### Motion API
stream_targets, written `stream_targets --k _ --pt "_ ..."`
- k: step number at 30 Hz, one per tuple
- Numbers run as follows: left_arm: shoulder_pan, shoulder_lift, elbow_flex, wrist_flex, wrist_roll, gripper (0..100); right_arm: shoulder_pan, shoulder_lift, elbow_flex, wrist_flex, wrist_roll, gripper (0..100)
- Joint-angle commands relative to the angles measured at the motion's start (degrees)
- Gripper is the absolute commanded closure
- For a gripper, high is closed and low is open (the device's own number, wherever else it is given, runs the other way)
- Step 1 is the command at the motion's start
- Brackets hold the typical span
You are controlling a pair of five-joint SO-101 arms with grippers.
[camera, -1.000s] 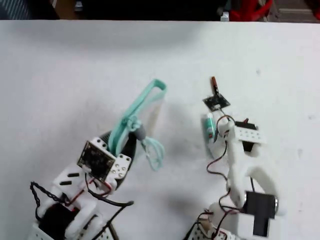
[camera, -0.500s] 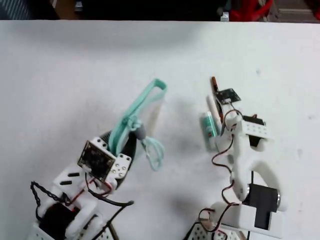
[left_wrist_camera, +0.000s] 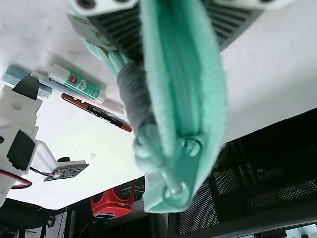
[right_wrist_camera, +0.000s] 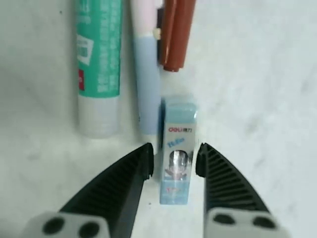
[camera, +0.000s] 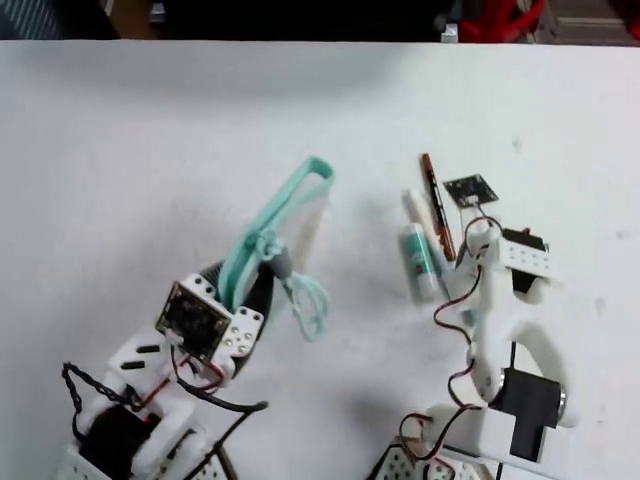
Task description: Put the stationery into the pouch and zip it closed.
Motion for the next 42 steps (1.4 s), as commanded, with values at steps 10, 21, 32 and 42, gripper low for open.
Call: stream_targets --k 10,21,32,42 --pt "-0.4 0.9 0.6 -0.5 -0.4 98 -0.6 3.7 -2.1 -6.5 2.2 87.9" --pt "-0.4 0.9 0.6 -0.4 -0.3 98 -0.2 3.6 -9.2 0.7 1.8 98.0" --pt "-0.4 0.9 0.6 -0.5 -0.2 98 5.3 -8.6 -22.2 15.0 1.8 98.0" --pt "-0.4 0.9 0.5 -0.4 -0.1 98 5.1 -16.8 -19.0 15.5 -15.0 98.1"
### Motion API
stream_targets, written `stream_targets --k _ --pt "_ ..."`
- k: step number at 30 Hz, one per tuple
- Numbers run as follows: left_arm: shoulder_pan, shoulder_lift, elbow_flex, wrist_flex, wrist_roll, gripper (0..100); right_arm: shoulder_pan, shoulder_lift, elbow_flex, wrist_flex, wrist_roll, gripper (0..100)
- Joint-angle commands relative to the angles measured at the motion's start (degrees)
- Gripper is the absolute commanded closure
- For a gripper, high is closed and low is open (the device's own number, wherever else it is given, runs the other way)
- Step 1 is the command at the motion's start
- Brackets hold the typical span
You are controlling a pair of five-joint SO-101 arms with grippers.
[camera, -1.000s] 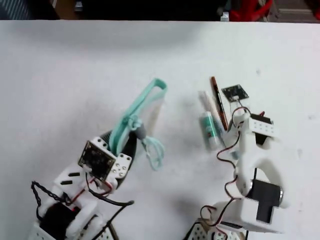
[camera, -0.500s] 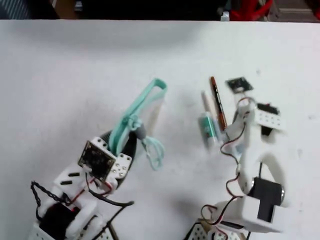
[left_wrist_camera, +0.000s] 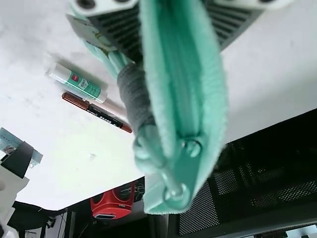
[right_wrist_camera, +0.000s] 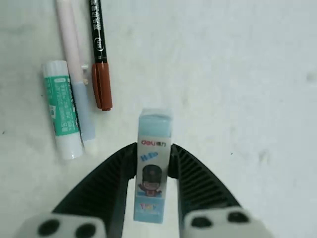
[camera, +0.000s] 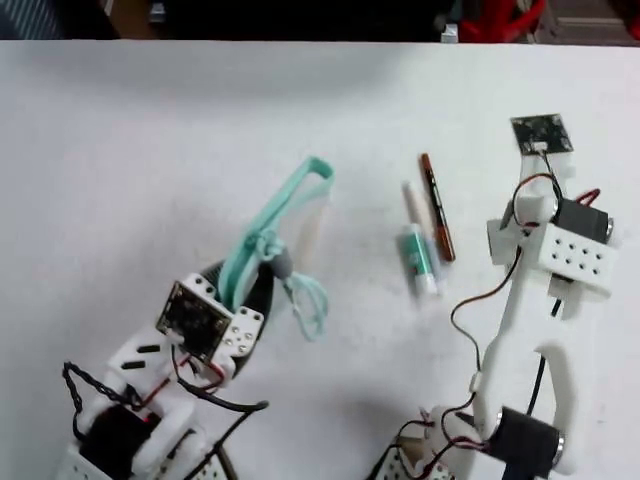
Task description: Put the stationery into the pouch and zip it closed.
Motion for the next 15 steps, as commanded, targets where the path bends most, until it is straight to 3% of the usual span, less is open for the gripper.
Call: stream_targets --k 1,9,15 --pt "-0.4 0.9 0.4 -0.4 -0.1 98 0.0 -5.7 0.7 0.4 -5.5 98.1" --pt "-0.4 0.9 0.5 -0.2 -0.1 98 -5.0 -23.5 9.2 0.5 -6.3 98.1" --pt "-0.4 0.9 0.5 -0.1 -0.1 98 -16.1 -33.1 9.5 3.5 -6.3 98.1"
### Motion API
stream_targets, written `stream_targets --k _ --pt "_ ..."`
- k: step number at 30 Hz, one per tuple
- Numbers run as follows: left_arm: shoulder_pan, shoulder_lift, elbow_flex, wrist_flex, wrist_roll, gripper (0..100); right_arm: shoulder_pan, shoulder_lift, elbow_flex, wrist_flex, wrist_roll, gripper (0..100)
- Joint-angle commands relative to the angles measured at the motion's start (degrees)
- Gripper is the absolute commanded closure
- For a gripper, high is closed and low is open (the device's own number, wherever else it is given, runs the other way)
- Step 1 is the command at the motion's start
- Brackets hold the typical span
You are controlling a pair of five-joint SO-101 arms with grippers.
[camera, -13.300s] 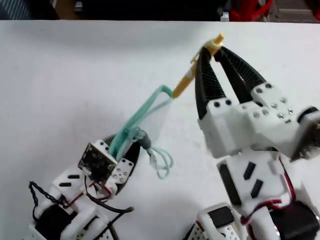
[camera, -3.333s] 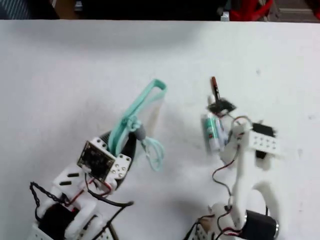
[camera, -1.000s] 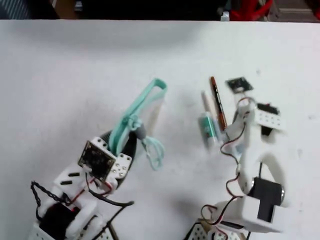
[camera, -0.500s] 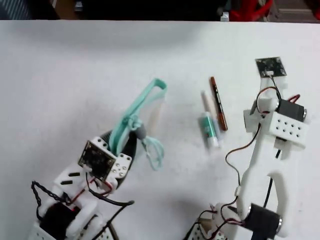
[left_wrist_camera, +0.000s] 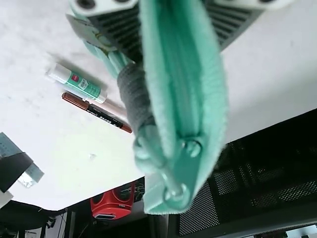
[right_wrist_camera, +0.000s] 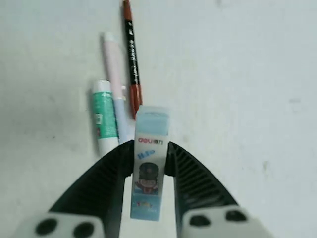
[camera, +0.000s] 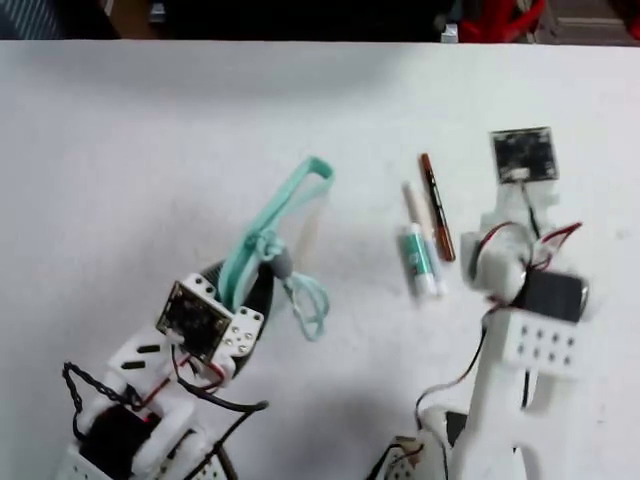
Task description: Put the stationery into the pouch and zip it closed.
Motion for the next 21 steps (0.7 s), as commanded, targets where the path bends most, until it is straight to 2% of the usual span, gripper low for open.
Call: stream_targets --k 1,3,6,11,21 --pt "-0.4 0.9 0.5 -0.1 -0.1 98 -7.6 -4.6 -4.4 1.7 -0.4 98.1" --pt "-0.4 0.9 0.5 -0.1 -0.1 98 -11.5 -4.9 -10.5 3.6 -1.1 98.1" --pt "-0.4 0.9 0.5 -0.1 -0.1 98 -16.5 -4.9 -19.4 5.7 -6.8 98.1" --pt "-0.4 0.9 0.5 -0.1 -0.1 98 -24.6 -5.4 -22.1 4.0 -13.0 98.1" --pt "-0.4 0.9 0.5 -0.1 -0.2 98 -26.2 -5.5 -22.2 -1.0 -13.2 98.1"
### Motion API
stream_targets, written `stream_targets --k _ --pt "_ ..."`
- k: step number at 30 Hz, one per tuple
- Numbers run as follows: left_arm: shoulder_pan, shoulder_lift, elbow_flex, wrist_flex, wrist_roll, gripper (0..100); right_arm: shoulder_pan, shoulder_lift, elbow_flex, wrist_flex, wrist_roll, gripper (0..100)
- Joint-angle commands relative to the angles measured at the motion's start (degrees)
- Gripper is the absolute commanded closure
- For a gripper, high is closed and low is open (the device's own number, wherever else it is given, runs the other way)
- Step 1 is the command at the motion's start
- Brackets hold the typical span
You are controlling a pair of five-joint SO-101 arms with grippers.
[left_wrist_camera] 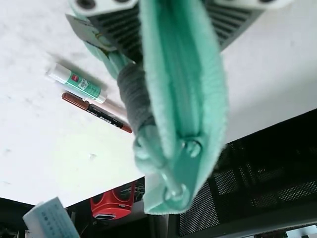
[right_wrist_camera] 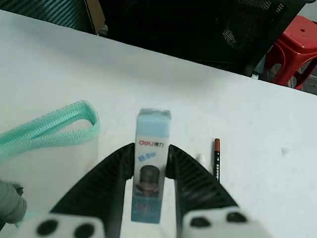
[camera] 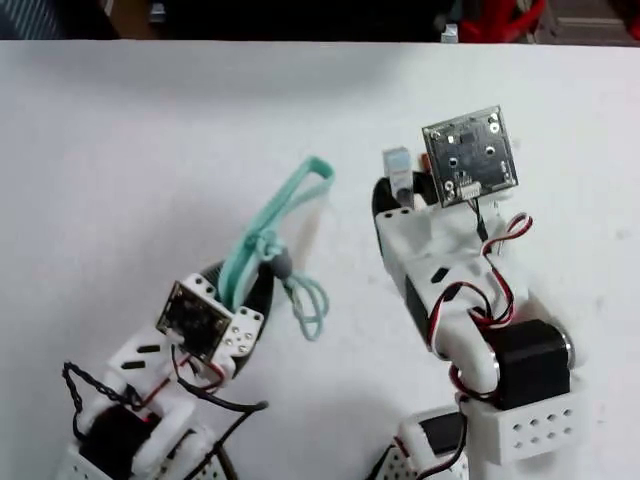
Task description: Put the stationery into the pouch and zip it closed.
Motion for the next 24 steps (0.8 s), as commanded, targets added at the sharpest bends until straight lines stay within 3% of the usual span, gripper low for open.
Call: stream_targets --k 1,13,20,24 --pt "-0.4 0.9 0.5 -0.1 -0.2 98 -0.5 -0.7 -2.9 -1.8 -0.6 98.1" --pt "-0.4 0.9 0.5 -0.1 -0.1 98 -0.6 -3.5 -1.6 -15.9 -0.8 98.1" --pt "-0.4 0.9 0.5 -0.2 -0.1 98 -6.5 -10.8 7.6 -18.3 -0.8 98.1" --pt "-0.4 0.9 0.5 -0.2 -0.1 98 -7.1 -17.5 17.7 -27.1 -0.3 98.2"
